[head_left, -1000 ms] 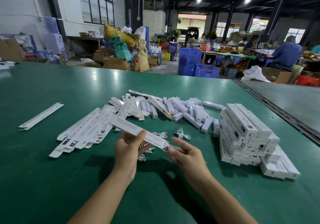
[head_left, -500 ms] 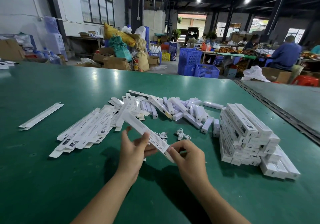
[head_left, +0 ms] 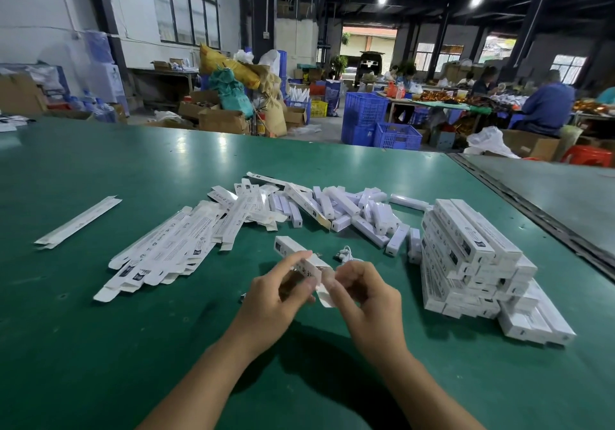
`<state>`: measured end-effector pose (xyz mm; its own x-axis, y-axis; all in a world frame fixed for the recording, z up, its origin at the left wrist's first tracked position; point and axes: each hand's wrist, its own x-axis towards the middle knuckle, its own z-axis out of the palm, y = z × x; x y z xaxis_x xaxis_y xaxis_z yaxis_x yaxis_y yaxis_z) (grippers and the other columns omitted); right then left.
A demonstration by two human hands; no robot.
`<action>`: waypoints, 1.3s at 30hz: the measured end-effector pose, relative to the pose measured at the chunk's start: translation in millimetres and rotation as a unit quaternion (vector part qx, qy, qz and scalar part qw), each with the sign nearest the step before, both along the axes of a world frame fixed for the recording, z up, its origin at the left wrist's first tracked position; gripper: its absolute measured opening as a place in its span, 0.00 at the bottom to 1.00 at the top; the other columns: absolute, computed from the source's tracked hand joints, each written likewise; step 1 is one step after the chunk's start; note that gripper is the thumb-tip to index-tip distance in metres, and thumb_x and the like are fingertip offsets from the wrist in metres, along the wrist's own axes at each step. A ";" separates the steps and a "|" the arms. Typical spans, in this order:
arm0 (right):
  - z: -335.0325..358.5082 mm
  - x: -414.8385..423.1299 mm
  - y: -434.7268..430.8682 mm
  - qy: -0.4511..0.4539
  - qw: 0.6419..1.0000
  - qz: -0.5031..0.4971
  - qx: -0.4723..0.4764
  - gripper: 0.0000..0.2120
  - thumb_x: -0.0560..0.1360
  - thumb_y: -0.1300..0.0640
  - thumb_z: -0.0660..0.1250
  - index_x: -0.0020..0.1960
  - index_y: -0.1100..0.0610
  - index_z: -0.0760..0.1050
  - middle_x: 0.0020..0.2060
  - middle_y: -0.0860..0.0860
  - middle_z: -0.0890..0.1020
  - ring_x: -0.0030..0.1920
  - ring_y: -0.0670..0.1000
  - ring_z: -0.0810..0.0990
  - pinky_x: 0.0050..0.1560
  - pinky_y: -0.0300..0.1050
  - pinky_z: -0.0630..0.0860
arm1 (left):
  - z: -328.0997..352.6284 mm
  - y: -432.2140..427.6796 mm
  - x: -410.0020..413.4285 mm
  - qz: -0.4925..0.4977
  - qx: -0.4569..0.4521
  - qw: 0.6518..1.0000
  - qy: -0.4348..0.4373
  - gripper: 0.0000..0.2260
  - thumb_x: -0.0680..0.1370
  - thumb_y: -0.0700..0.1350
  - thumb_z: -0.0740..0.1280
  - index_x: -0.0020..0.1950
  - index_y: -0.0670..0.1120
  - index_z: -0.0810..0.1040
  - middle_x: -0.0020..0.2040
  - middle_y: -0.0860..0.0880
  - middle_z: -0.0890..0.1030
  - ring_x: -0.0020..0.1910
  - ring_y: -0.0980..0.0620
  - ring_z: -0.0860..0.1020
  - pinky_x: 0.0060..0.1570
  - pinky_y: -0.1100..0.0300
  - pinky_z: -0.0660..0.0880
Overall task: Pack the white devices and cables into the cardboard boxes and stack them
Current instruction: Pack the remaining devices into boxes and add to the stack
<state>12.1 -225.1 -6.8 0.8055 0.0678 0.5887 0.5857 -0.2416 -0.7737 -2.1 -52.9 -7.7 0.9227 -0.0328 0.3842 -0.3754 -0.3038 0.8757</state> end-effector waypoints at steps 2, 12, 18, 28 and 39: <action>2.4 -2.8 -1.4 -0.019 0.999 0.034 -0.002 0.08 0.76 0.50 0.71 0.46 0.54 0.77 0.39 0.42 0.82 0.39 0.43 0.83 0.42 0.34 0.77 | -1.4 1.3 2.2 0.013 -0.028 0.999 -0.005 0.17 0.74 0.62 0.66 0.63 0.65 0.75 0.41 0.56 0.85 0.42 0.59 0.83 0.46 0.65 0.76; 2.4 5.3 1.9 -0.221 0.964 0.017 -0.145 0.07 0.71 0.58 0.75 0.49 0.59 0.85 0.57 0.49 0.82 0.56 0.47 0.82 0.58 0.40 0.77 | 6.1 0.3 1.3 -0.012 -0.125 0.991 0.045 0.12 0.74 0.53 0.72 0.57 0.59 0.84 0.42 0.49 0.86 0.38 0.54 0.84 0.39 0.65 0.78; 2.2 0.6 2.7 -0.074 0.995 -0.011 -0.073 0.15 0.69 0.57 0.77 0.55 0.52 0.82 0.47 0.43 0.85 0.47 0.44 0.82 0.50 0.42 0.79 | 8.0 -2.6 -0.6 -0.042 -0.145 0.986 0.072 0.16 0.76 0.50 0.68 0.62 0.49 0.81 0.46 0.44 0.87 0.44 0.44 0.86 0.49 0.53 0.82; -0.2 3.8 3.4 -0.055 0.998 -0.007 -0.010 0.14 0.67 0.62 0.79 0.51 0.56 0.81 0.43 0.44 0.85 0.44 0.45 0.84 0.48 0.44 0.81 | 8.9 -5.8 -1.9 -0.046 -0.192 0.978 0.072 0.11 0.74 0.47 0.69 0.54 0.56 0.85 0.45 0.44 0.86 0.41 0.44 0.86 0.44 0.59 0.81; 1.9 4.9 0.4 -0.196 0.974 -0.057 -0.095 0.07 0.70 0.67 0.74 0.48 0.61 0.85 0.47 0.50 0.85 0.49 0.40 0.82 0.54 0.31 0.76 | 3.7 -5.2 3.6 -0.016 -0.199 0.978 0.054 0.16 0.79 0.36 0.67 0.51 0.58 0.86 0.42 0.48 0.86 0.39 0.45 0.86 0.42 0.60 0.81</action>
<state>17.0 -224.7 -4.9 0.5300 0.1283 0.8382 0.7879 -0.4401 -0.4308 1.4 -58.1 -4.1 0.9593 0.0707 0.2733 -0.2785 0.0791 0.9572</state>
